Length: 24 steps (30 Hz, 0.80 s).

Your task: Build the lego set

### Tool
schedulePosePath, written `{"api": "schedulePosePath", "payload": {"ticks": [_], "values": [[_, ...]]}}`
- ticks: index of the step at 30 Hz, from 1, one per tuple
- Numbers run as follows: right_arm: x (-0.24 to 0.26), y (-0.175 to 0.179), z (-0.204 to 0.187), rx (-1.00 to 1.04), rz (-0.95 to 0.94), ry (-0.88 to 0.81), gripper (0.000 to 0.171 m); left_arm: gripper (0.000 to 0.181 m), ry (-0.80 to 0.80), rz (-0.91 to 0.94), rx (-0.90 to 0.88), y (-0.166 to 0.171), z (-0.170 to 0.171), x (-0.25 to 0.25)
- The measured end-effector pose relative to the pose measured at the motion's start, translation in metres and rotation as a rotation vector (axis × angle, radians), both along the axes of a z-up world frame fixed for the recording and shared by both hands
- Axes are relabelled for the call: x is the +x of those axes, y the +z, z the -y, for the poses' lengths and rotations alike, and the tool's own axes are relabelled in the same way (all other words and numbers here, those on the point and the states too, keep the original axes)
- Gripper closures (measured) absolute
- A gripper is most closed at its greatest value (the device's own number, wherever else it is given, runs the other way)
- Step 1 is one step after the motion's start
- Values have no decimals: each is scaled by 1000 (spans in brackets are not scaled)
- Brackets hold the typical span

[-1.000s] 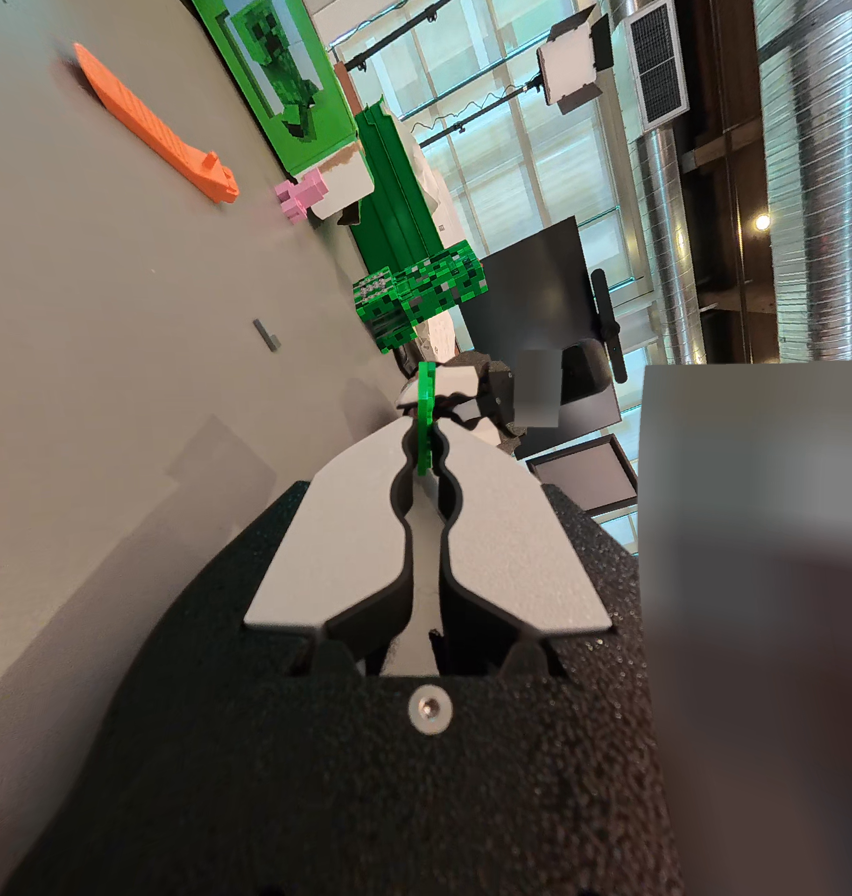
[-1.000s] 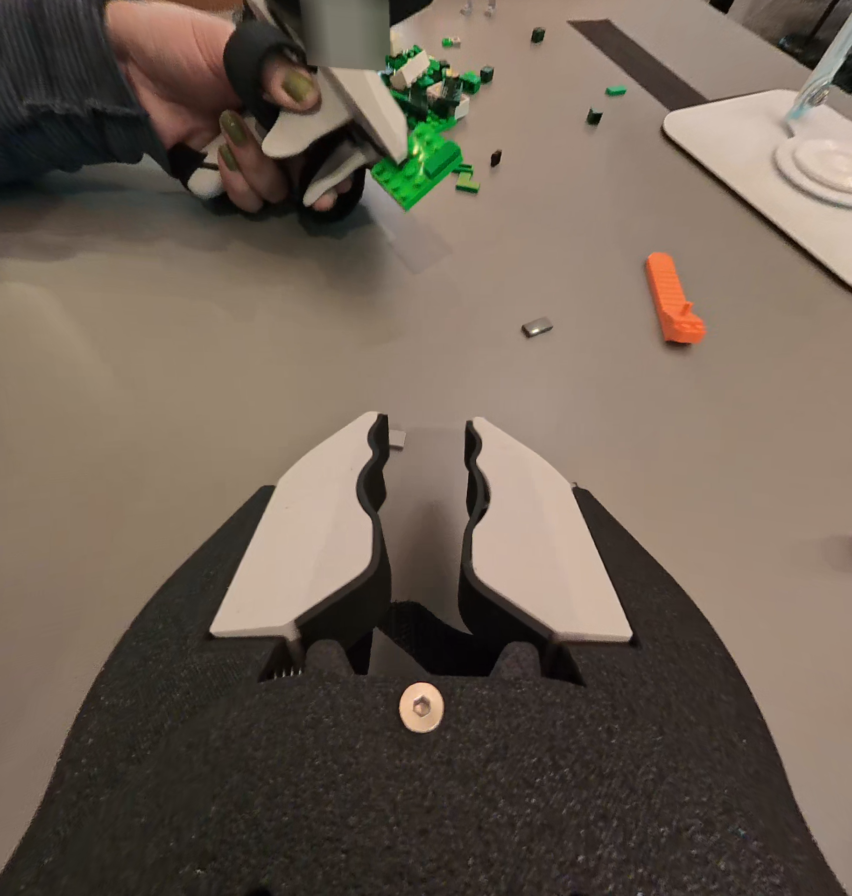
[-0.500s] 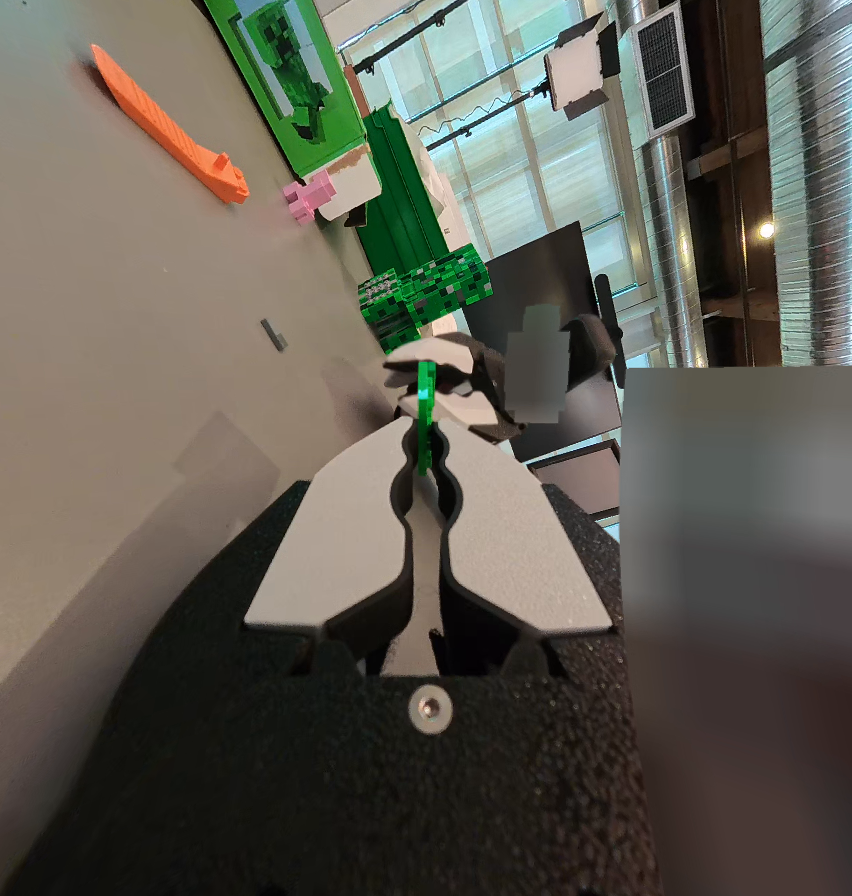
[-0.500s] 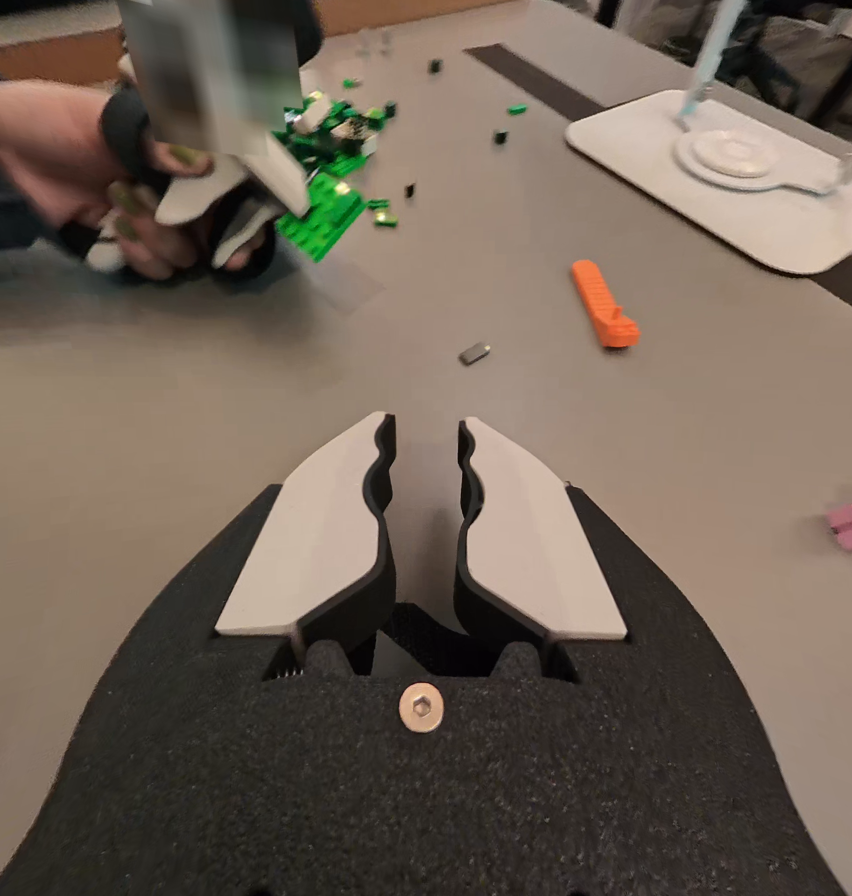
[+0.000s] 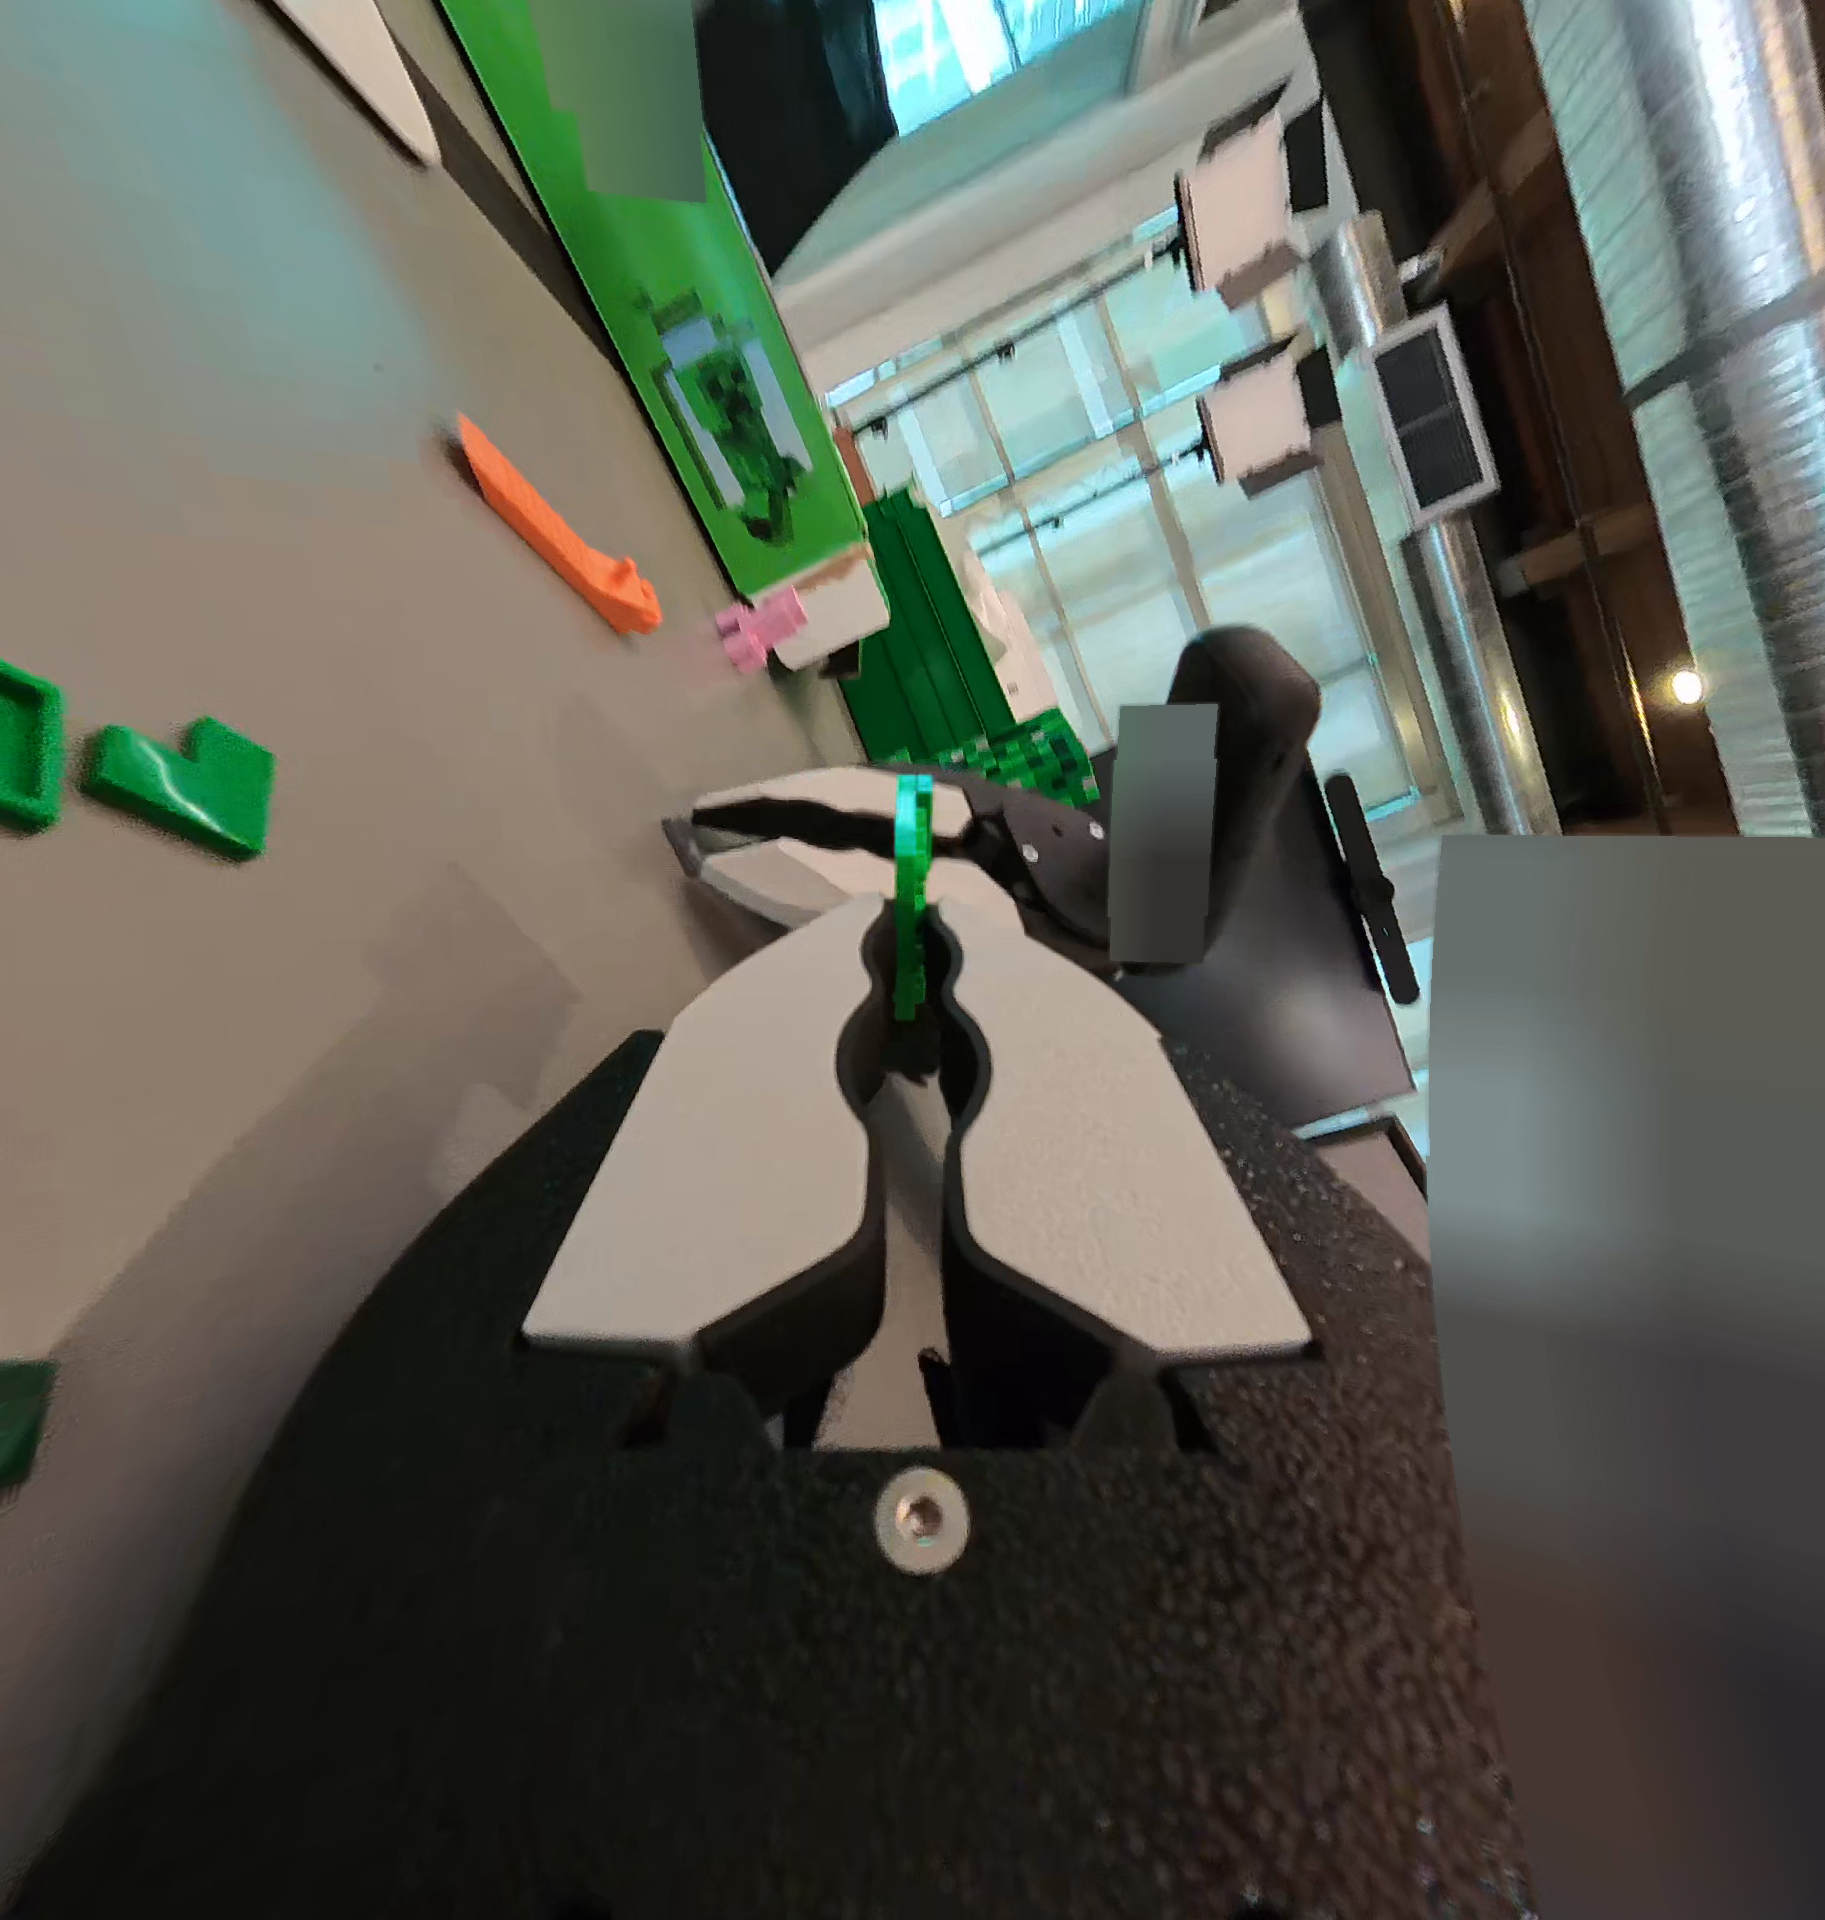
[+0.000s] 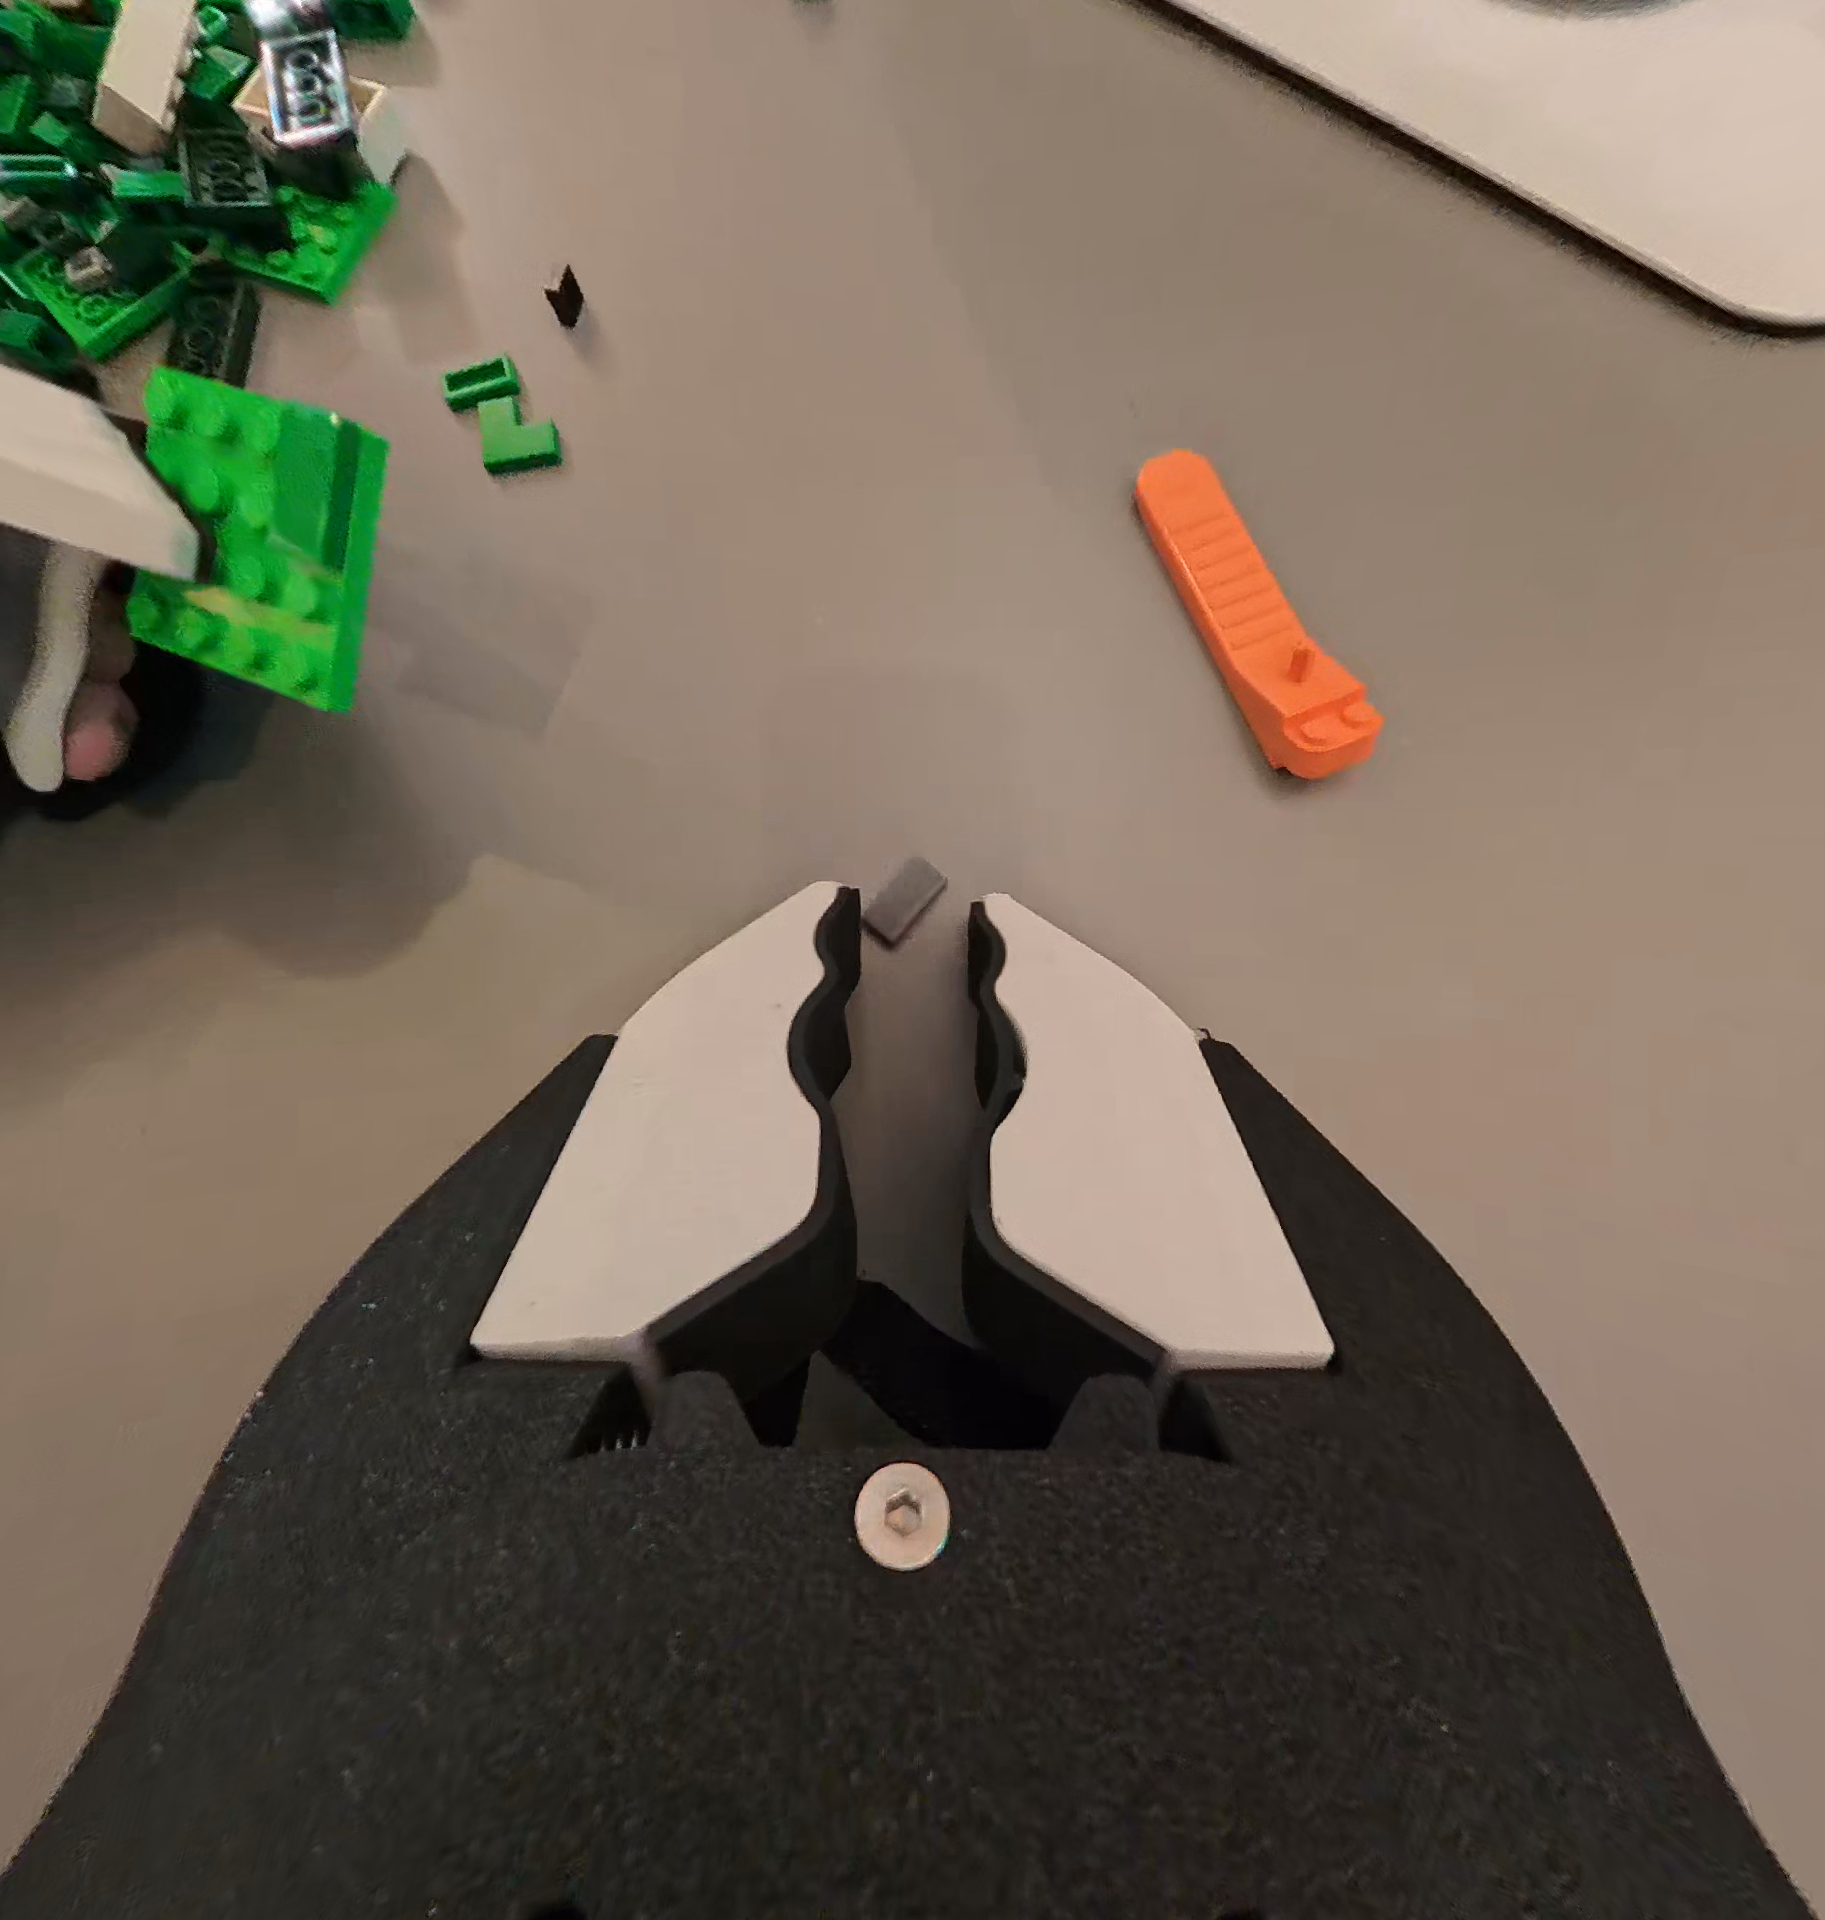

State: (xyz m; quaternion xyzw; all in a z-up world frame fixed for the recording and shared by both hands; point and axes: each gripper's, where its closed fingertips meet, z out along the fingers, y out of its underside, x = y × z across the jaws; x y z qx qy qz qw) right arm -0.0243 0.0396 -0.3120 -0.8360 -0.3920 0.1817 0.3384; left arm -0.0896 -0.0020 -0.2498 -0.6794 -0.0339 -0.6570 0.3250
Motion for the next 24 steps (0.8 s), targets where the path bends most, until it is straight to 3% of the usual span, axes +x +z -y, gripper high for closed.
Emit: {"api": "schedulePosePath", "payload": {"ticks": [6, 12, 15, 19, 24], "values": [[-4, -4, 1, 47, 158, -5, 161, 177, 285, 99, 27, 12, -4, -10], [-1, 0, -3, 182, 220, 52, 164, 177, 581, 307, -81, 7, 4, -21], [-9, 28, 6, 267, 110, 137, 164, 177, 637, 358, -111, 7, 8, -20], [-42, 85, 47, 260, -208, 368, 164, 177, 633, 382, -137, 6, 8, -14], [-52, 82, 57, 259, -70, 455, 164, 178, 618, 344, -125, 6, 10, -9]]}}
